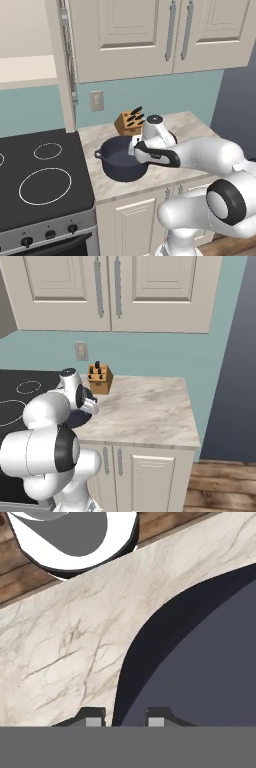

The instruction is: Pick the kettle from the cabinet and place it on a stove burner. Then pick the pot from the counter and place it on another stove burner. Finally, turn both burners on.

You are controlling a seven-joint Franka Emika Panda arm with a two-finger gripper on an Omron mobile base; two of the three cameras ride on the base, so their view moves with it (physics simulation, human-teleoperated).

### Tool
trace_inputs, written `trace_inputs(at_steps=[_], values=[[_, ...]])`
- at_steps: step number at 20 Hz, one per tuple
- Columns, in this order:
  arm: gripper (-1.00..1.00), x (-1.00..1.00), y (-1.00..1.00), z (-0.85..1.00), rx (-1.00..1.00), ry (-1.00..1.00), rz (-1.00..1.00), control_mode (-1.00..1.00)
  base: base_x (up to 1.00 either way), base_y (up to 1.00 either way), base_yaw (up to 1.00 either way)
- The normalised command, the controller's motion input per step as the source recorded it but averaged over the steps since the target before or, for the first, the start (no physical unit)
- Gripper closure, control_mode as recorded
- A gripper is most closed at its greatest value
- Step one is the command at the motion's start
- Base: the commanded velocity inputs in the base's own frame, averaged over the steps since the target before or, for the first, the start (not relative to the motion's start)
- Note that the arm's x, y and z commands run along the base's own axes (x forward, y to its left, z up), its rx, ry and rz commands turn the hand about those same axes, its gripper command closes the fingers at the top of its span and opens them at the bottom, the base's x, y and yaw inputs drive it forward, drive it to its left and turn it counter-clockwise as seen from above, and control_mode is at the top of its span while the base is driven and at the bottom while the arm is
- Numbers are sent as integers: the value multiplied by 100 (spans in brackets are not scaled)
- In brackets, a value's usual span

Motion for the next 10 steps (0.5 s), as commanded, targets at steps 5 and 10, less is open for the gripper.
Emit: trace_inputs(at_steps=[5,10], values=[[100,0,0,0,0,0,0,-100,0,0,0],[100,-2,0,23,0,0,0,-100,0,0,0]])
